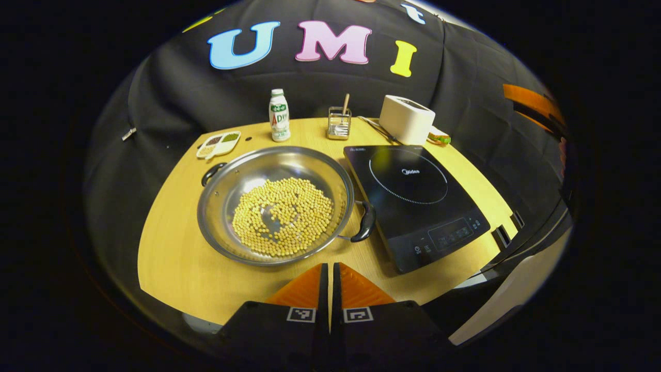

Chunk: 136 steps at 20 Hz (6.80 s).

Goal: First push the handle of the pot to place it horizontally, then grasp the pot with both hands and set it on the induction cooktop.

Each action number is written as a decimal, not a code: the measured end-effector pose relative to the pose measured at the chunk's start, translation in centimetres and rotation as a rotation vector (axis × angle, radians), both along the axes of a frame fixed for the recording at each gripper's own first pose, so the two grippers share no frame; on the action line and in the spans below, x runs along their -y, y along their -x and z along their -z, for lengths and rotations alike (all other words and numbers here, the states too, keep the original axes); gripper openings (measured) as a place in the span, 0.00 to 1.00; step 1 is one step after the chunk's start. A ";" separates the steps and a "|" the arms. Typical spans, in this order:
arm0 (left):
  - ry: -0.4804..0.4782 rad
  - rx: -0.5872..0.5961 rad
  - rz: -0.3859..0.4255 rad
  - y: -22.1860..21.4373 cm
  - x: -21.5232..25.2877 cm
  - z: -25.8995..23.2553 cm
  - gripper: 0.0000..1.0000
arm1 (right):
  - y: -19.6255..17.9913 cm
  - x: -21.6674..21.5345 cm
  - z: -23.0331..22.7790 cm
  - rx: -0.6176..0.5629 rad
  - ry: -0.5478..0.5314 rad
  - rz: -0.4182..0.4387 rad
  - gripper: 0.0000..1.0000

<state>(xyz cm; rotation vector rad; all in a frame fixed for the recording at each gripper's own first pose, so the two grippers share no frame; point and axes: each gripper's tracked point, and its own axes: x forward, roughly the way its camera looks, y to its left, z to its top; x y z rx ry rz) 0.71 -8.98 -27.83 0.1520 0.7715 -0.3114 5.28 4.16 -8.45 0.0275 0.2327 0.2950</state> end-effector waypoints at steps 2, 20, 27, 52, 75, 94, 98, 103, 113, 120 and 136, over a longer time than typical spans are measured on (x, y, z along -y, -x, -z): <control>-0.024 -0.038 0.010 0.1 0.5 1.5 0.05 | -0.7 0.8 0.5 -0.010 -0.003 -0.004 0.98; -0.158 -0.073 0.013 -7.3 5.2 4.4 0.05 | -5.5 5.7 2.9 -0.045 0.009 -0.060 0.98; -0.101 -0.041 -0.077 -11.0 7.0 4.2 0.05 | -6.8 4.8 4.0 -0.067 0.001 -0.115 0.98; 0.218 0.141 0.059 -11.2 6.1 -3.4 0.05 | -4.2 -0.3 5.1 -0.114 0.098 0.069 0.99; 0.125 0.346 -0.202 -18.0 -22.4 -8.9 0.95 | -5.6 -23.5 19.1 -0.464 0.141 -0.155 0.99; 0.154 0.153 -0.081 -25.9 -21.9 -0.7 0.95 | -8.3 -25.8 30.0 -0.689 0.151 -0.154 0.99; 0.164 0.092 -0.067 -26.3 -21.8 1.0 0.94 | -8.2 -26.6 31.3 -0.682 0.171 -0.165 0.99; 0.156 0.044 -0.083 -26.4 -23.2 2.6 0.86 | -6.5 -27.5 33.8 -0.751 0.215 -0.180 0.96; 0.178 -0.005 -0.078 -26.0 -23.9 4.0 0.71 | -5.5 -26.9 34.8 -0.820 0.157 -0.063 0.73; 0.165 -0.019 -0.098 -25.9 -24.1 4.1 0.65 | -5.1 -27.0 34.8 -0.852 0.117 -0.041 0.60; 0.147 0.020 -0.160 -20.7 -23.8 -2.1 0.63 | -3.0 -26.4 27.6 -0.772 0.123 -0.107 0.62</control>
